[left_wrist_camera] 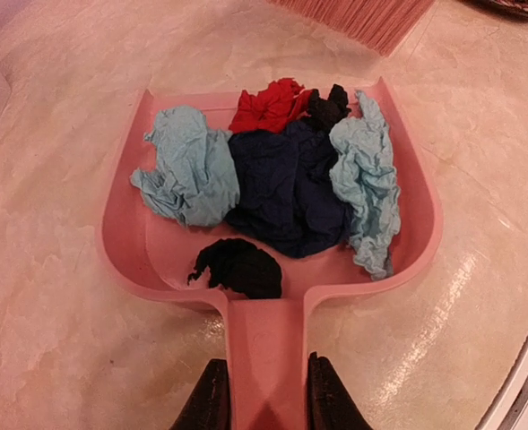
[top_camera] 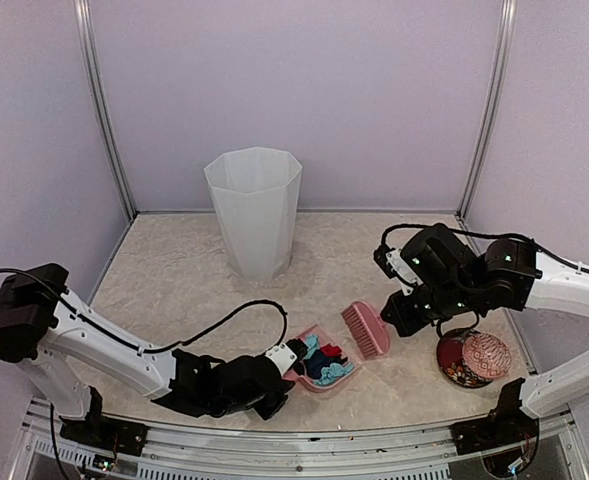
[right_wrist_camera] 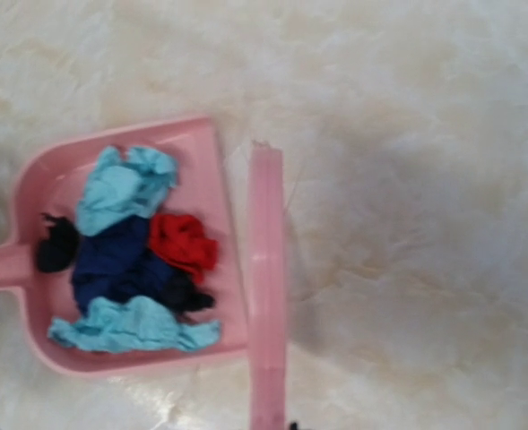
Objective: Sweep away the paper scraps from the table
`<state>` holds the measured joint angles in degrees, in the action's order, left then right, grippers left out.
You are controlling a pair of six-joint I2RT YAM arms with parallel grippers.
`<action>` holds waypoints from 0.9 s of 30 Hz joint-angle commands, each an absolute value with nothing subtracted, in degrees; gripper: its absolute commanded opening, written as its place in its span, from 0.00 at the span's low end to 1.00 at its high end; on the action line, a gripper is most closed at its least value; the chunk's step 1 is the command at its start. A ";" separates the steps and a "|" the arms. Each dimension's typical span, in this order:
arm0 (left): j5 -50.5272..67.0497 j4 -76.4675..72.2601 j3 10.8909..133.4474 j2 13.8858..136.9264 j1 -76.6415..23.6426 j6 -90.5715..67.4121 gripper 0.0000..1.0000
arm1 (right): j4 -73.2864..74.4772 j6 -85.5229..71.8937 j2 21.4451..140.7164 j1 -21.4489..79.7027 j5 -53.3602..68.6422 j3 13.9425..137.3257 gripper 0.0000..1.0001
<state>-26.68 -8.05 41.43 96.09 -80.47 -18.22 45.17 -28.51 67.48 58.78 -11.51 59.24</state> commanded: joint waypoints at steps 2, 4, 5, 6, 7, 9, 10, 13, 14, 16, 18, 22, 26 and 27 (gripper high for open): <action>-31.16 -9.96 40.56 92.18 -81.18 -18.84 0.00 | 48.21 -30.59 64.70 59.25 -19.38 61.75 0.00; -32.55 -9.85 40.37 90.47 -81.54 -18.57 0.00 | 48.38 -31.73 63.93 59.25 -22.12 61.40 0.00; -33.47 -9.66 40.35 89.49 -81.68 -18.46 0.00 | 47.98 -32.12 63.54 59.28 -23.12 61.08 0.00; -33.90 -9.37 40.34 88.46 -81.72 -18.35 0.00 | 47.55 -32.50 63.17 59.25 -24.01 60.64 0.00; -34.19 -8.94 40.46 87.29 -81.68 -18.14 0.00 | 47.07 -32.74 62.77 59.22 -24.98 60.26 0.00; -33.98 -8.02 40.72 85.09 -81.65 -17.34 0.00 | 45.97 -33.08 62.01 58.94 -26.67 59.30 0.00; -33.89 -7.47 40.96 83.60 -81.65 -17.03 0.00 | 45.02 -33.02 61.68 58.76 -27.43 58.60 0.00; -34.12 -4.46 42.81 81.15 -81.53 -15.85 0.00 | 42.39 -32.46 60.53 57.31 -28.51 56.13 0.00; -34.14 -3.03 43.85 80.66 -81.44 -15.42 0.00 | 41.33 -32.19 60.21 56.63 -28.24 55.21 0.00; -34.38 0.86 46.37 80.02 -80.86 -14.93 0.00 | 38.93 -31.65 59.59 55.01 -27.06 53.17 0.00; -34.18 3.58 49.17 79.39 -80.19 -14.12 0.00 | 36.50 -30.88 59.21 53.30 -25.28 51.49 0.00; -32.66 7.88 53.96 77.99 -77.78 -13.24 0.00 | 31.25 -29.59 59.12 50.42 -21.19 48.31 0.00; -30.22 10.36 58.69 76.71 -75.03 -11.88 0.00 | 25.59 -29.25 59.88 49.05 -17.76 45.46 0.00; -29.27 10.91 60.15 76.35 -74.30 -11.30 0.00 | 24.34 -29.27 60.24 48.97 -17.15 44.76 0.00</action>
<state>-31.90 7.14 55.02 78.72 -76.53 -13.76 32.67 -30.06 60.20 49.89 -20.88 46.94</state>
